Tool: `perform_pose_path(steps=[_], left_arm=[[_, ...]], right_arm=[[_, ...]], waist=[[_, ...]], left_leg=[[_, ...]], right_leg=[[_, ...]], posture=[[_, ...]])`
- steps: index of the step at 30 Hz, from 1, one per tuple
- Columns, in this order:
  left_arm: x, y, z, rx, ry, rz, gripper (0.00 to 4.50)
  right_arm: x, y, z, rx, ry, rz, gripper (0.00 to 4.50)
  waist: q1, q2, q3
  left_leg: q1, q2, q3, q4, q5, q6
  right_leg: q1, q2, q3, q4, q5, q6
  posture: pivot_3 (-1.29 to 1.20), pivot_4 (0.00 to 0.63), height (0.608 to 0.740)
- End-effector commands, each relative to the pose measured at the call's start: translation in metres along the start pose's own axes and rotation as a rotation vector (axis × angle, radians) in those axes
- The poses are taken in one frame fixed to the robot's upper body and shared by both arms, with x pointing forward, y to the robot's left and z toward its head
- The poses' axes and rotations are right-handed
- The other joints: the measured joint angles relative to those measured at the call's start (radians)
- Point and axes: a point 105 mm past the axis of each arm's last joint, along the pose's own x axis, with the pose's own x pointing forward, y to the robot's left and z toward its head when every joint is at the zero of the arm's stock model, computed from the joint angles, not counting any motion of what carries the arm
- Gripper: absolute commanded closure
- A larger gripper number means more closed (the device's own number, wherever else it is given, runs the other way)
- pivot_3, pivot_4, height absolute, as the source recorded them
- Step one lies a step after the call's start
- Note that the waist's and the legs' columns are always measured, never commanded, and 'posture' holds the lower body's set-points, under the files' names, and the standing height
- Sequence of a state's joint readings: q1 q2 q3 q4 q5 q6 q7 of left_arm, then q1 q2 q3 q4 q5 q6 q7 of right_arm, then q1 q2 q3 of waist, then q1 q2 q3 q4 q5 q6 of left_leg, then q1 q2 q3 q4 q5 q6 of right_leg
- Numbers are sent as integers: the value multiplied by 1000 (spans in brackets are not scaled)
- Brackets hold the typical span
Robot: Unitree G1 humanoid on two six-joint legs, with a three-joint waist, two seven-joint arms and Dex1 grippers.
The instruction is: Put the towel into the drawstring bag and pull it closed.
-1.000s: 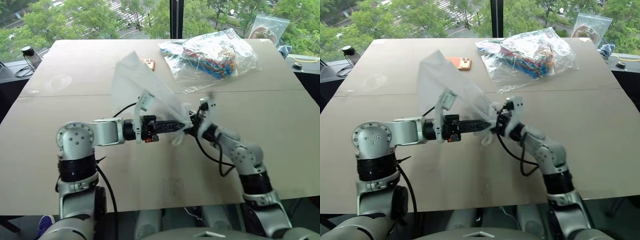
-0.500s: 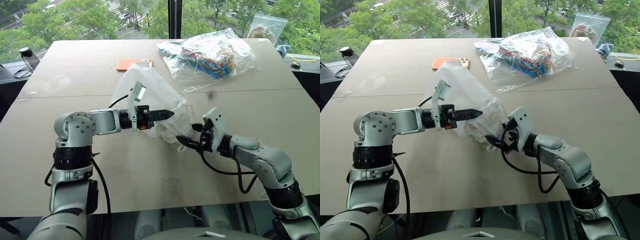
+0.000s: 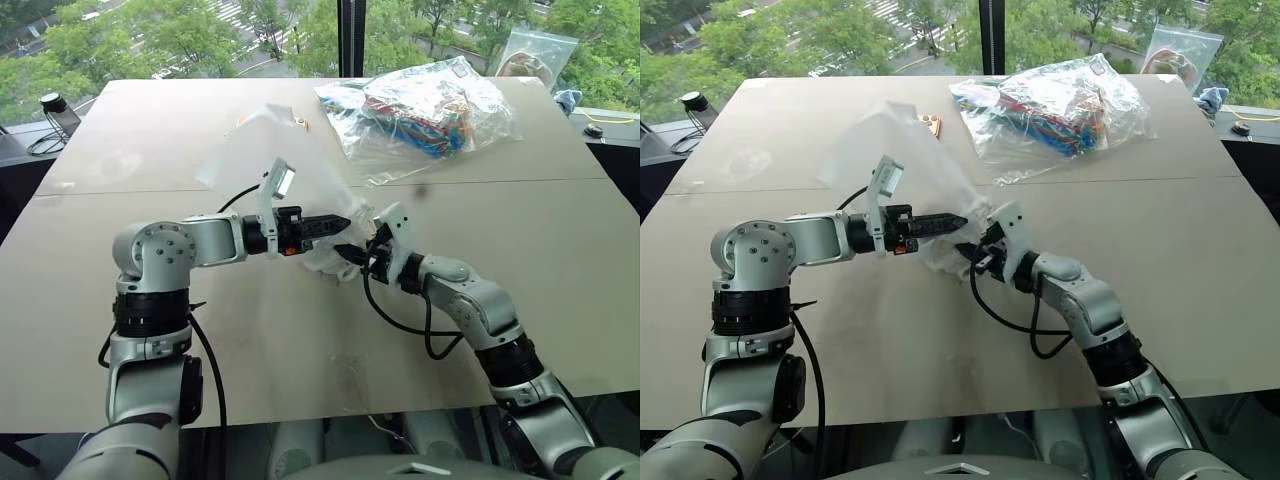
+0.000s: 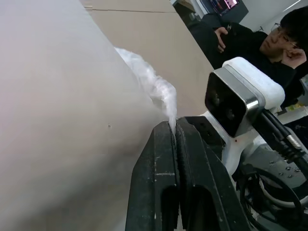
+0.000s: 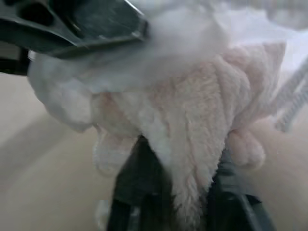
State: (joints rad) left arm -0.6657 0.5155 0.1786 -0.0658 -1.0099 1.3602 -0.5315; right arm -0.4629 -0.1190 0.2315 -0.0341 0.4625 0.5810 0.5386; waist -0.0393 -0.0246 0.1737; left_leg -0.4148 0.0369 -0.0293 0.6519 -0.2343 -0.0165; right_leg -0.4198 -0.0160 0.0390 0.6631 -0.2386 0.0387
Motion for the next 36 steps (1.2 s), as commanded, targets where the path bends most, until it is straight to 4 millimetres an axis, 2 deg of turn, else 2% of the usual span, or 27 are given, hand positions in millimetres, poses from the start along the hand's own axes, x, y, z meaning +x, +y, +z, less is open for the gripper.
perform_pose_path(steps=[1,6,12,14,18,20,21,22,25,26,27,30,34,36], left_arm=[[-6,-23,2,36,-6,-93,4500],[-8,-45,-6,-22,27,-214,4500],[-17,-58,-13,-119,-2,-325,4500],[-18,-60,-14,-150,-21,-337,4500],[-15,-67,-9,-210,-79,-343,4500],[-14,-66,-2,-232,-107,-322,4500],[-14,-61,0,-235,-117,-291,4500],[-15,-56,2,-237,-123,-264,4500],[-15,-42,4,-229,-128,-186,4500],[-14,-37,6,-222,-131,-164,4500],[-13,-33,8,-219,-133,-152,4500],[-11,-23,13,-201,-128,-123,4500],[-11,-14,17,-184,-115,-117,4500],[-13,-13,19,-176,-108,-125,4500]], right_arm=[[1,4,36,64,-195,83,4407],[21,8,51,198,-324,183,4407],[22,-2,87,394,-550,242,4407],[22,-6,92,427,-580,241,4407],[27,7,83,343,-494,258,4407],[26,4,65,244,-385,174,4407],[21,-4,52,174,-319,102,4407],[14,-6,43,115,-273,76,3561],[-8,-8,23,-77,-138,-3,2378],[-14,-8,19,-119,-105,-27,1777],[-23,-6,15,-163,-65,-36,1385],[-45,2,5,-263,45,-36,1385],[-66,11,18,-309,55,-52,1385],[-75,9,26,-327,51,-89,1385]], waist=[[0,0,0],[-4,0,0],[0,0,0],[3,0,0],[3,0,0],[3,0,0],[3,0,0],[3,0,0],[16,0,0],[20,0,0],[22,0,0],[24,0,0],[20,0,0],[18,0,0]], left_leg=[[0,0,0,0,0,0],[1,0,0,0,0,0],[1,0,-1,0,0,0],[1,0,-3,0,0,0],[1,0,-4,1,0,0],[1,0,-4,0,0,0],[1,0,-4,0,0,0],[1,0,-4,0,0,0],[0,-1,-1,1,0,0],[0,-2,-1,1,0,0],[0,-2,0,1,0,0],[1,-1,-1,1,0,0],[1,0,0,0,0,0],[1,0,0,0,0,0]], right_leg=[[0,0,0,0,0,0],[0,0,0,1,0,0],[0,-1,0,1,0,0],[0,-2,0,1,0,0],[0,-2,0,2,0,0],[0,-2,0,2,0,0],[0,-2,0,2,0,0],[0,-2,0,2,0,0],[1,-2,-1,1,0,0],[0,-2,-1,0,0,0],[0,-2,0,1,0,0],[0,0,-1,1,0,0],[1,1,0,1,0,0],[0,1,0,1,0,0]], posture=[[0,150,740],[0,150,740],[0,150,740],[0,150,740],[0,150,740],[0,150,740],[0,150,740],[0,150,740],[0,150,740],[0,150,740],[0,150,740],[0,150,740],[0,150,740],[0,150,740]])
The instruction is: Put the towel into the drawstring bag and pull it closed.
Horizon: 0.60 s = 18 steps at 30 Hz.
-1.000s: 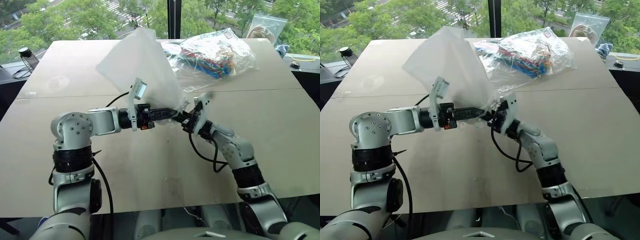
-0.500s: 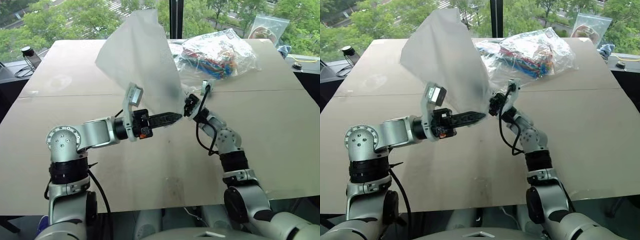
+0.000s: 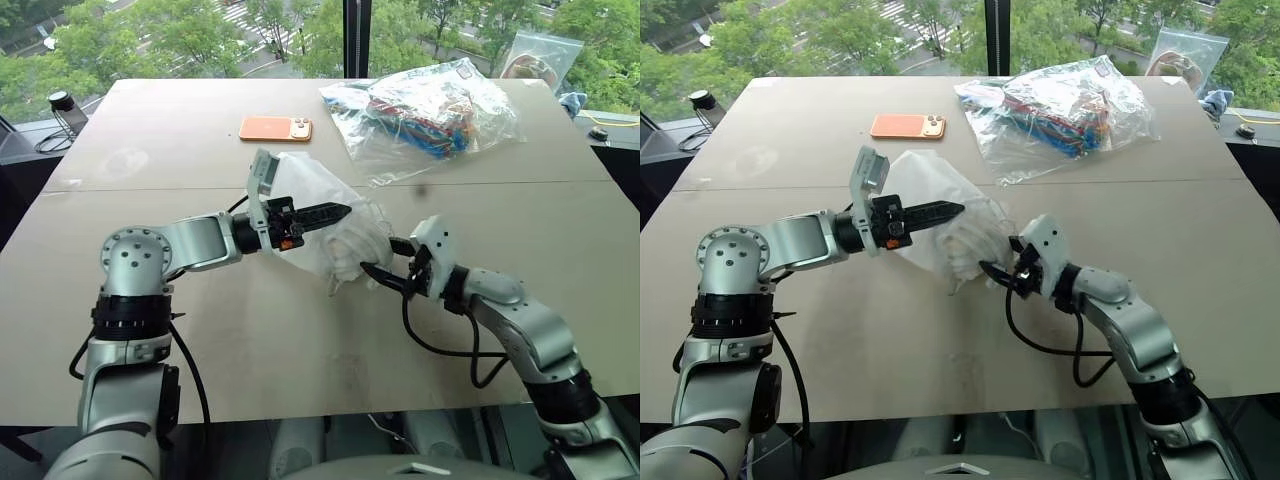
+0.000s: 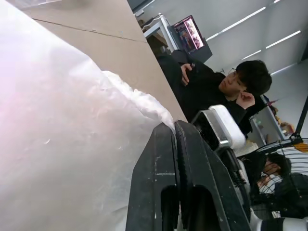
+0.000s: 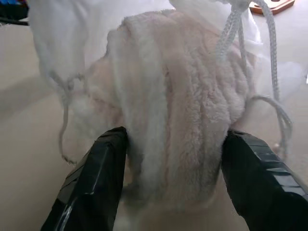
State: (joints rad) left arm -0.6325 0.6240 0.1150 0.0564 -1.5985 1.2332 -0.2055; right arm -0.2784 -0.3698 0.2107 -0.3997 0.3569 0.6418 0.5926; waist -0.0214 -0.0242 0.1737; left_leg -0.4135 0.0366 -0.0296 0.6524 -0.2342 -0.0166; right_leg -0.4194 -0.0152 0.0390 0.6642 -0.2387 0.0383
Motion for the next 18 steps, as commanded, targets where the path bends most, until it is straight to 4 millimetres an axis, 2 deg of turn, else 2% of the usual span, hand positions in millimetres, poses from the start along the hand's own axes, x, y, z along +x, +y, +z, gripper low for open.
perform_pose_path(steps=[1,4,8,12,13,14,16,18], left_arm=[[-6,-4,10,42,5,-30,4500],[-9,-5,10,54,30,-42,4500],[-7,-9,6,71,59,-67,4500],[-5,-11,6,80,56,-70,4500],[-5,-12,4,83,61,-70,4500],[-5,-11,2,85,66,-64,4500],[-6,-9,-1,74,71,-54,4500],[-8,-8,-4,68,76,-45,4500]], right_arm=[[-18,-3,27,-59,-55,-50,1385],[-20,-7,27,-76,-39,-77,1385],[6,-7,11,-69,18,-71,1385],[27,-11,1,-40,42,-49,2560],[32,-13,2,-46,31,-49,3098],[37,-13,5,-39,9,-35,3368],[47,-10,16,-22,-61,1,4429],[56,-7,29,15,-149,34,4429]], waist=[[1,0,0],[3,0,0],[-1,0,0],[-7,0,0],[-8,0,0],[-9,0,0],[-12,0,0],[-15,0,0]], left_leg=[[0,0,0,0,0,0],[0,0,0,0,0,0],[0,0,0,0,0,0],[-1,0,0,0,0,0],[-1,0,0,0,0,0],[-1,0,0,0,0,0],[-1,0,1,0,0,0],[-1,0,0,0,0,0]], right_leg=[[0,0,0,0,0,0],[0,0,0,0,0,0],[0,0,0,0,0,0],[0,0,0,0,0,0],[0,-1,0,0,0,0],[0,-1,0,-1,0,0],[0,-1,0,-1,0,0],[0,-1,0,-1,0,0]], posture=[[0,150,740],[0,150,740],[0,150,740],[0,150,740],[0,150,740],[0,150,740],[0,150,740],[0,150,740]])
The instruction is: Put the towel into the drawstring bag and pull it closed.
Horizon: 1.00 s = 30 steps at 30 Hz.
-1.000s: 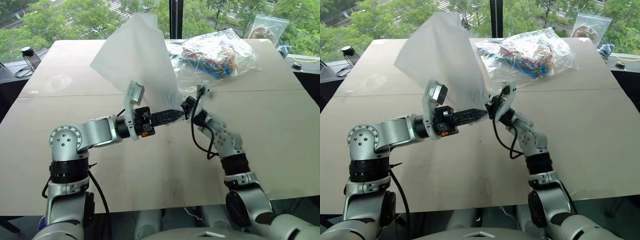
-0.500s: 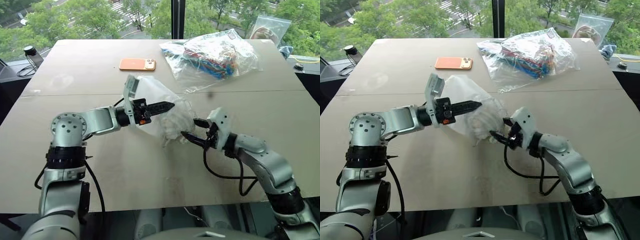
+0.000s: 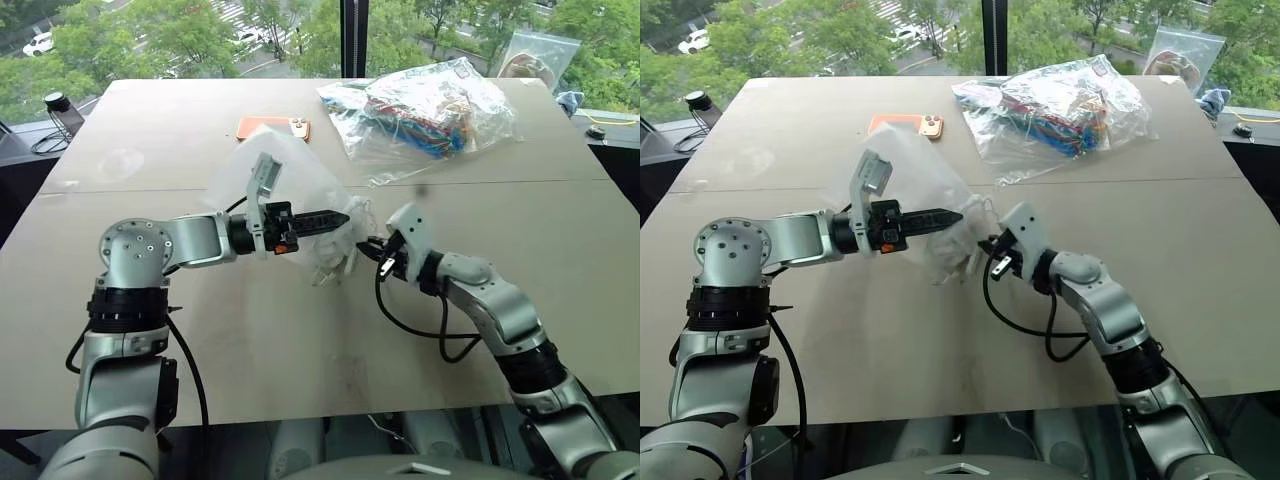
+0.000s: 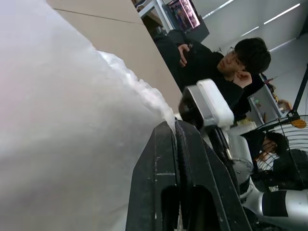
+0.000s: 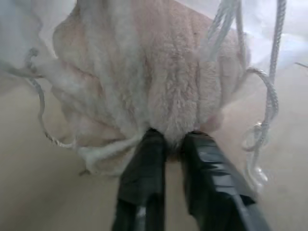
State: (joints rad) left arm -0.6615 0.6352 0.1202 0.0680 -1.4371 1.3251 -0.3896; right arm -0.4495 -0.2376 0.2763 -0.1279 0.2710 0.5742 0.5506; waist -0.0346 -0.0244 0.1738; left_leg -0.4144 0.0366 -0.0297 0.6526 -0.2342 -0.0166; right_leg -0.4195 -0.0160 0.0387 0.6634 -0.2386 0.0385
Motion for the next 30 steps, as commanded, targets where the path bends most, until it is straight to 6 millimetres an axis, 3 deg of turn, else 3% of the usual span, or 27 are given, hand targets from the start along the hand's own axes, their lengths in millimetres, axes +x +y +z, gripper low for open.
perform_pose_path(steps=[1,5,10,15,20,23,28,30], left_arm=[[-5,-8,-1,30,-9,-10,4500],[-8,-9,-7,19,-5,-7,4500],[-13,-14,-14,-19,15,-44,4500],[-13,-25,-20,-11,39,-88,4500],[-22,-10,-5,21,-11,6,4500],[-24,0,-1,46,-19,50,4500],[-26,7,4,70,-25,47,4500],[-27,8,5,82,-12,43,4500]], right_arm=[[16,11,41,26,-220,94,4429],[31,22,66,131,-381,200,4429],[31,27,82,278,-515,291,4429],[45,32,60,237,-432,280,4429],[28,19,26,82,-272,167,4429],[1,16,16,12,-214,148,3551],[-39,21,16,-75,-141,126,1157],[-52,22,17,-84,-112,110,1157]], waist=[[-3,0,0],[-7,0,0],[0,0,0],[-4,0,0],[0,0,0],[5,0,0],[-2,0,0],[-6,0,0]], left_leg=[[0,0,-1,0,0,0],[1,0,0,-1,0,0],[0,0,-1,0,0,0],[0,0,-1,0,0,0],[0,0,-1,-1,0,0],[0,-1,0,0,0,0],[1,0,0,-1,0,0],[1,0,-1,-2,0,0]], right_leg=[[0,0,0,0,0,0],[0,0,1,1,0,0],[0,-1,-1,0,0,0],[0,-1,-1,1,0,0],[0,-1,-2,0,0,0],[0,-2,-1,0,0,0],[0,0,-1,0,0,0],[0,1,-1,1,-1,-1]], posture=[[0,150,740],[0,150,740],[0,150,740],[0,150,740],[0,150,740],[0,150,740],[0,150,740],[0,150,740]])
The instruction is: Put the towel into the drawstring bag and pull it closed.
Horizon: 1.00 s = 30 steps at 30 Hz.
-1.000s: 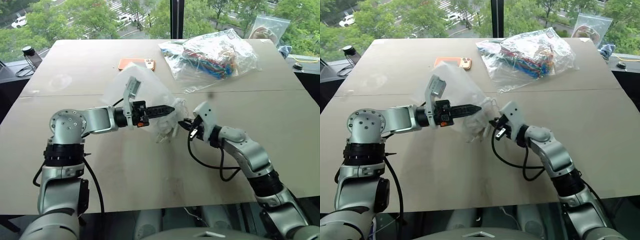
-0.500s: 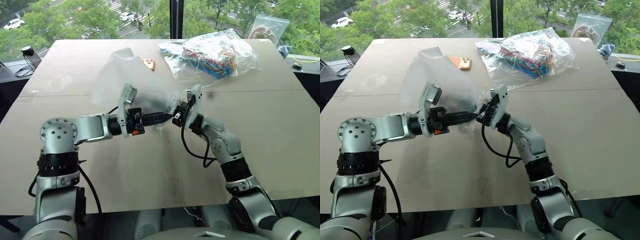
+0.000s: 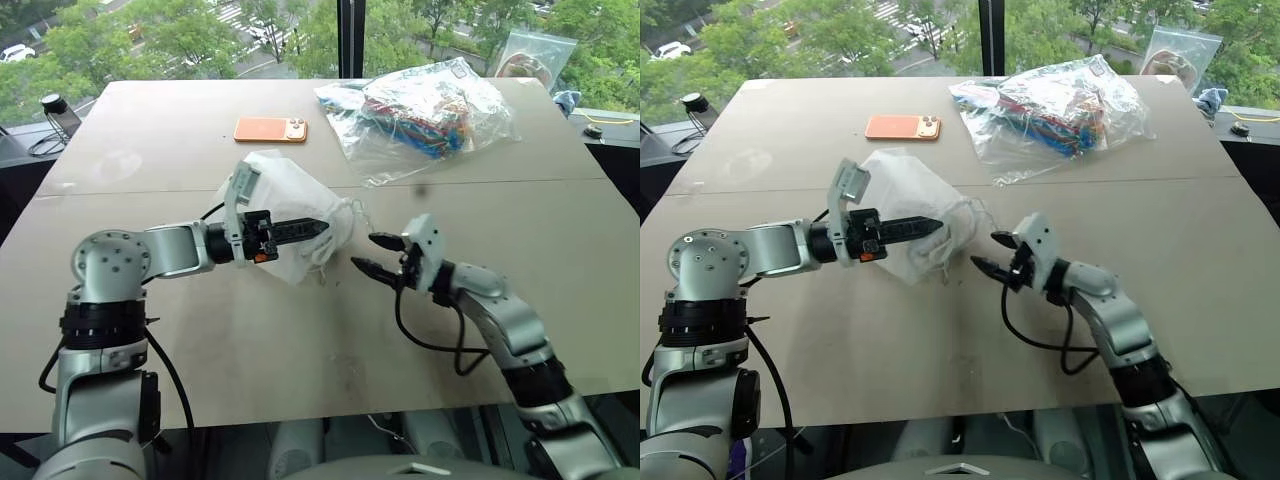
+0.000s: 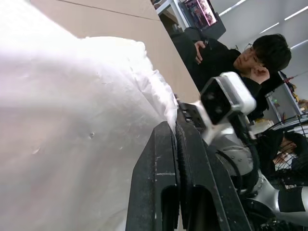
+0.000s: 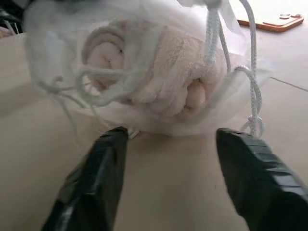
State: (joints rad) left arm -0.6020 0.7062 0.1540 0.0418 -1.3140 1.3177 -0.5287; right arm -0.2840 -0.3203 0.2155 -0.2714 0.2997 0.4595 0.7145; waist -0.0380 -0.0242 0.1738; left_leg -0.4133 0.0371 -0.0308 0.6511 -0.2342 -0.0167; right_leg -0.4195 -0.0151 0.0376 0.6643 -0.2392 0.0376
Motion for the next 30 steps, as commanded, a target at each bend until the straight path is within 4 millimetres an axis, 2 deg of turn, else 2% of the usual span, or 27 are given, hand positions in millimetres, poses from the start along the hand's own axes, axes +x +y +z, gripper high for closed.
perform_pose_path(steps=[1,3,6,15,18,23,27,30], left_arm=[[-4,-2,9,52,-6,-20,4500],[-4,-2,11,61,-2,-27,4500],[-4,-4,13,74,6,-42,4500],[-4,-6,13,105,25,-45,4500],[-6,-8,13,115,22,-44,4500],[-11,-7,12,172,26,-31,4500],[-15,-4,16,241,56,-33,4500],[-14,0,29,317,83,-36,4500]], right_arm=[[-14,6,22,-48,-13,-17,1157],[-13,-16,18,-68,24,-160,1157],[2,-34,10,-50,45,-256,1157],[48,-57,6,12,25,-305,1157],[51,-67,0,-23,50,-342,2047],[41,-68,5,-50,28,-339,4348],[23,-62,9,-79,28,-336,4447],[3,-62,17,-95,28,-379,4447]], waist=[[-4,0,0],[-5,0,0],[-4,0,0],[-3,0,0],[-2,0,0],[-3,0,0],[-2,0,0],[3,0,0]], left_leg=[[0,0,0,0,0,0],[0,0,1,0,0,0],[0,0,1,1,0,0],[-1,0,2,1,0,0],[-1,0,2,1,0,0],[-1,0,2,1,0,0],[-1,0,1,0,0,0],[-1,0,1,1,0,0]], right_leg=[[0,0,0,0,0,0],[0,0,1,0,0,0],[0,0,1,0,0,0],[0,-1,2,-1,0,0],[0,-1,1,-1,0,0],[0,-1,1,-1,0,0],[0,-1,1,0,0,0],[0,-1,0,0,0,0]], posture=[[0,150,740],[0,150,740],[0,150,740],[0,150,740],[0,150,740],[0,150,740],[0,150,740],[0,150,740]])
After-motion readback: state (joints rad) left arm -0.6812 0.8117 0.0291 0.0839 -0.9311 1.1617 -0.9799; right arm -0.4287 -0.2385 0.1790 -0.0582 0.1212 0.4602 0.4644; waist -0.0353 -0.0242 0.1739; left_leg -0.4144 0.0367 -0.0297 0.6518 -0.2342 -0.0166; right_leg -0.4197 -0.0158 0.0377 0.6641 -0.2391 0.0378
